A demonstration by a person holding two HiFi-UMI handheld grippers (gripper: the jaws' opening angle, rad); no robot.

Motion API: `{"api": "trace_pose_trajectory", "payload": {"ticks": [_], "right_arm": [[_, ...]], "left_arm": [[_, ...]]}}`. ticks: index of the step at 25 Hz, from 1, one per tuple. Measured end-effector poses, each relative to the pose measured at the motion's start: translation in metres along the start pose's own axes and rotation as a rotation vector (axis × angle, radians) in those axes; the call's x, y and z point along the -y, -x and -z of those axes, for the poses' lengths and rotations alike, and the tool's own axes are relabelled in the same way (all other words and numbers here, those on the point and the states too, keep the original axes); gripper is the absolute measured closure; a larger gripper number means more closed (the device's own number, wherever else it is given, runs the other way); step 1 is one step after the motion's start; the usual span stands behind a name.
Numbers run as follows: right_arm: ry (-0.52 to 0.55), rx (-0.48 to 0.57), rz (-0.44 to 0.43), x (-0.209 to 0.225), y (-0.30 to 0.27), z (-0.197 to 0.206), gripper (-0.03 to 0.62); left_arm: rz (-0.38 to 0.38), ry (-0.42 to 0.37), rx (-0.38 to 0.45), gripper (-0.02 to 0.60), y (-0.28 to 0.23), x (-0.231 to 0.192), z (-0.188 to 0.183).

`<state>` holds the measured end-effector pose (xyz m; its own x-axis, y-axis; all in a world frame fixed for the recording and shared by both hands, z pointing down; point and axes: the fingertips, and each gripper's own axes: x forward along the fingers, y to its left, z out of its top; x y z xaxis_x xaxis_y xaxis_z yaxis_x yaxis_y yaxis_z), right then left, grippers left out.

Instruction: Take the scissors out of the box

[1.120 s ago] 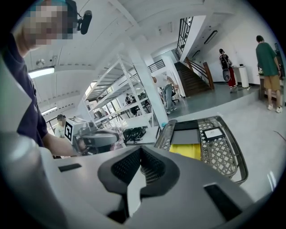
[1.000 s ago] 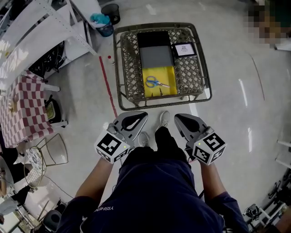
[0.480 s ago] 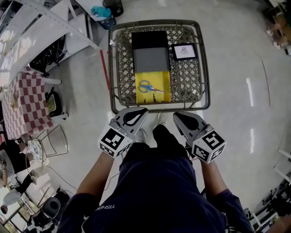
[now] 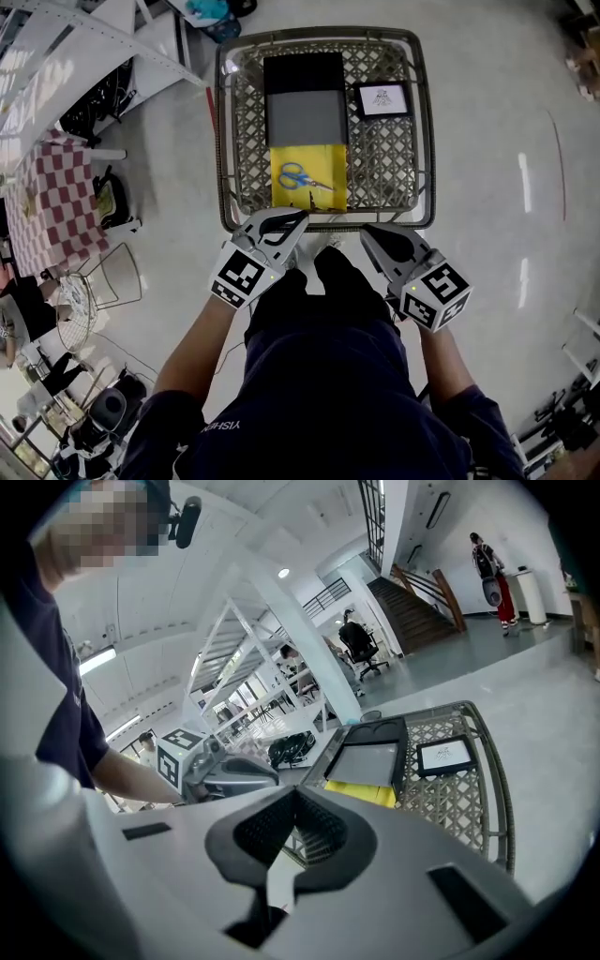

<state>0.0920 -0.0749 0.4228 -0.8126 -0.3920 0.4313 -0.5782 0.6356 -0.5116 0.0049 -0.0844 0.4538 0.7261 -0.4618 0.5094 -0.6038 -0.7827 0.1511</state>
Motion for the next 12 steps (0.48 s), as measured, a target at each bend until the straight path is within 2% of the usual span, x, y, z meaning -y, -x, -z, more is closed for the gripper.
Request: {"api": "trace_pose_trajectory", "payload": {"ticks": [12], "right_arm": [[-0.076,-0.034,0.049,0.034,-0.009,0.023,0.577]], "left_arm": [[0.131,-0.162,-0.142,0.554,-0.067,-0.033,0.047]]}}
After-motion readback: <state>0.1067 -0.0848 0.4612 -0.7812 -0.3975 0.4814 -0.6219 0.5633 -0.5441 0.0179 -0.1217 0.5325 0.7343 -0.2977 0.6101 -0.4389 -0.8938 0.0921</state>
